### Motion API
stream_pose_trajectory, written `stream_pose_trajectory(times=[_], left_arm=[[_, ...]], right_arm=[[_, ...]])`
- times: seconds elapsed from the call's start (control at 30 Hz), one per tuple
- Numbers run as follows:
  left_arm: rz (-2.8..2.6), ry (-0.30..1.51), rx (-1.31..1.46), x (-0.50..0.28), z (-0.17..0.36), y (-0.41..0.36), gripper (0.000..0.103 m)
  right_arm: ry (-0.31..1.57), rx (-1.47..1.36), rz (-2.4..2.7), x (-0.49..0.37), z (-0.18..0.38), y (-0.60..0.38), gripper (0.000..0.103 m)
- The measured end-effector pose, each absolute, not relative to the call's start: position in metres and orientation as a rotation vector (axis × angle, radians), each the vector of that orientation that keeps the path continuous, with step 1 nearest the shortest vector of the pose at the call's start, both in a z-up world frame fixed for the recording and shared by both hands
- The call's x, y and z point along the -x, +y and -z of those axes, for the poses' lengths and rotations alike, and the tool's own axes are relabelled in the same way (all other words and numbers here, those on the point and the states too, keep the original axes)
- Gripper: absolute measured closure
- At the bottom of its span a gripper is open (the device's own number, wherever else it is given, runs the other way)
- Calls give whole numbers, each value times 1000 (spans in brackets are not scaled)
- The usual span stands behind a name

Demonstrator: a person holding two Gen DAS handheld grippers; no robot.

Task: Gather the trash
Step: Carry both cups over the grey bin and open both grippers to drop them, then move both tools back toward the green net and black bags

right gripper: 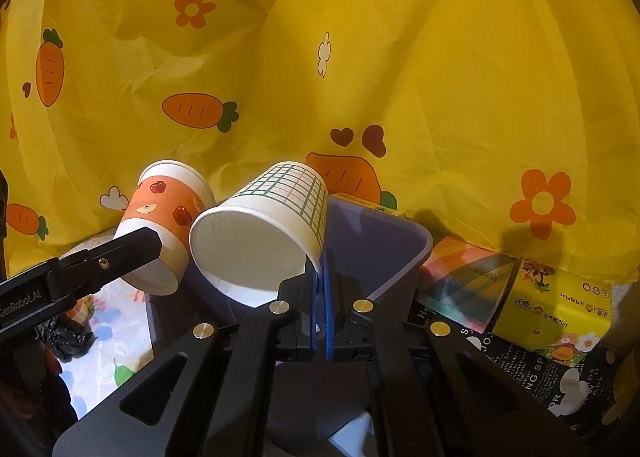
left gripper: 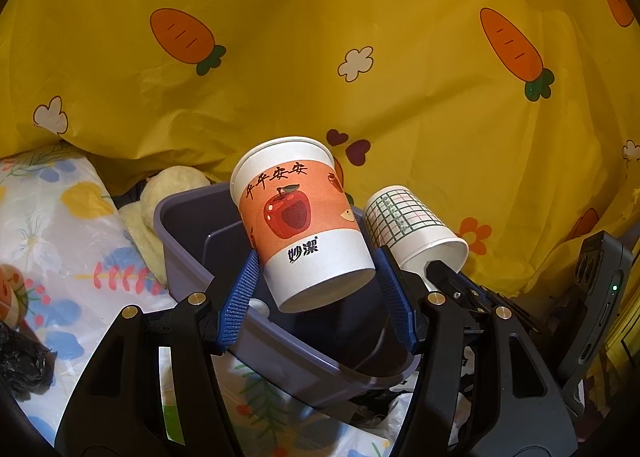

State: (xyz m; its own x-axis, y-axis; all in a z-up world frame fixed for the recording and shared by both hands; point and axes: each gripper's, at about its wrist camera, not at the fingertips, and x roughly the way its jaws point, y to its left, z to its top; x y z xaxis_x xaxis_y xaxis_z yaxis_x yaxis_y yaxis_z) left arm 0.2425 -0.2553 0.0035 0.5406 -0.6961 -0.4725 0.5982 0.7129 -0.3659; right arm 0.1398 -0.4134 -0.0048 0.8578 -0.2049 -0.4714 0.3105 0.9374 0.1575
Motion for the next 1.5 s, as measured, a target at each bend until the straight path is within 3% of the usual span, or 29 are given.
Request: stream_pose_trajectory(times=[0.67, 0.77, 0.8, 0.83, 1.0, 1.17, 1.33, 1.5], left_arm=[[791, 675, 179, -248, 6, -267, 43], [791, 657, 173, -245, 6, -265, 34], [770, 645, 164, -243, 4, -263, 26], [755, 633, 161, -241, 3, -260, 19], [637, 594, 179, -233, -8, -230, 6], [443, 550, 133, -210, -13, -189, 6], [268, 535, 105, -184, -10, -141, 6], [138, 520, 102, -152, -6, -93, 6]], right_arm=[[503, -212, 276, -145, 15, -413, 99], [505, -217, 267, -146, 15, -413, 98], [503, -216, 264, -146, 15, -412, 97], [502, -210, 263, -146, 15, -412, 93], [478, -200, 272, -142, 12, -408, 63], [443, -207, 289, -129, 6, -403, 36], [419, -203, 280, -115, 0, -389, 25], [390, -170, 222, -101, -6, -357, 23]])
